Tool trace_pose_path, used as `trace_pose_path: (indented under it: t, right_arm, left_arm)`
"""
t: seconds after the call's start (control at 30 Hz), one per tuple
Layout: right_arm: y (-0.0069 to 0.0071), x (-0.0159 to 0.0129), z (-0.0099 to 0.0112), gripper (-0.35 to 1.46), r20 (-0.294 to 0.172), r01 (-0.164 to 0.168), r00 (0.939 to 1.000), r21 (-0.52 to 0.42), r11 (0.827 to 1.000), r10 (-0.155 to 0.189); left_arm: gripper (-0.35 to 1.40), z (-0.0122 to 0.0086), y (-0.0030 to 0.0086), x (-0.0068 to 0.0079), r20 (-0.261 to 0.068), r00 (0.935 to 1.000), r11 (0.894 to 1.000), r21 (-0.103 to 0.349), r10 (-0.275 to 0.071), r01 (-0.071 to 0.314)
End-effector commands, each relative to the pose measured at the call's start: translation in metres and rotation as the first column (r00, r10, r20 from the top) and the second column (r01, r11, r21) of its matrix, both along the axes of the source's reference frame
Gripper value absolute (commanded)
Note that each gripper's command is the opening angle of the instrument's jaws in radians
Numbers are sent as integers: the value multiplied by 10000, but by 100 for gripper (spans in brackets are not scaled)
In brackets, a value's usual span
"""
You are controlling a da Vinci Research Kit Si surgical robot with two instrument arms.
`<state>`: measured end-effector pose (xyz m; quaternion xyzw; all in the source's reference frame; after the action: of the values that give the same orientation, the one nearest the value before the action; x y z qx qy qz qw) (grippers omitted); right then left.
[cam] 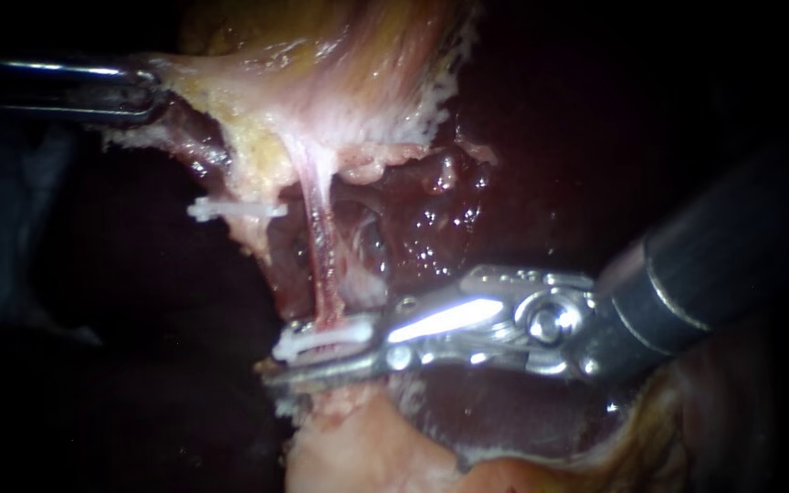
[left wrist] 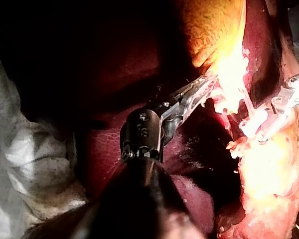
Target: Going back second clip right tube
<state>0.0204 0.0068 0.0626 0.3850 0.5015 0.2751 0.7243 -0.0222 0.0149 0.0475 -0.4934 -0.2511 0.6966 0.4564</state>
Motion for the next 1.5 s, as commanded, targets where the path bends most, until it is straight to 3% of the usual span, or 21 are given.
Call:
trace_pose_path:
  t: [0.03,0.17,0.27,0.47,0.7,0.87,1.07,1.3,1.5]
  right_arm:
    - [2,0,3,48,71,33,10000,-380,9993,-30]
    - [9,-6,12,50,397,310,9989,-1642,9859,-248]
    - [13,-16,16,50,424,613,9978,-2673,9617,-518]
    - [15,-47,14,50,253,823,9966,-3800,9213,-786]
    - [24,-97,-3,50,196,914,9955,-4615,8824,-928]
    - [37,-136,-17,50,269,870,9961,-4847,8703,-845]
    - [45,-163,-24,50,396,818,9966,-5113,8555,-717]
    - [47,-170,-26,50,393,836,9965,-5187,8508,-739]
    - [47,-170,-26,50,391,837,9965,-5188,8508,-742]
  left_arm:
    - [-35,0,0,0,-4,10000,10000,-2,-2,2]
    - [-35,0,0,0,-5,10000,10000,-4,-3,3]
    - [-35,0,-1,0,-6,10000,10000,-5,-3,3]
    - [-35,0,-1,0,-5,10000,10000,-5,-2,2]
    - [-35,0,-1,1,-4,10000,10000,-5,0,0]
    - [-35,0,-1,0,-4,10000,10000,-5,0,0]
    - [-35,0,-1,0,-4,10000,10000,-5,-1,1]
    - [-35,3,-2,-3,-20,10000,10000,-24,-18,18]
    - [-35,19,-7,-16,-100,9999,9999,-128,-102,101]
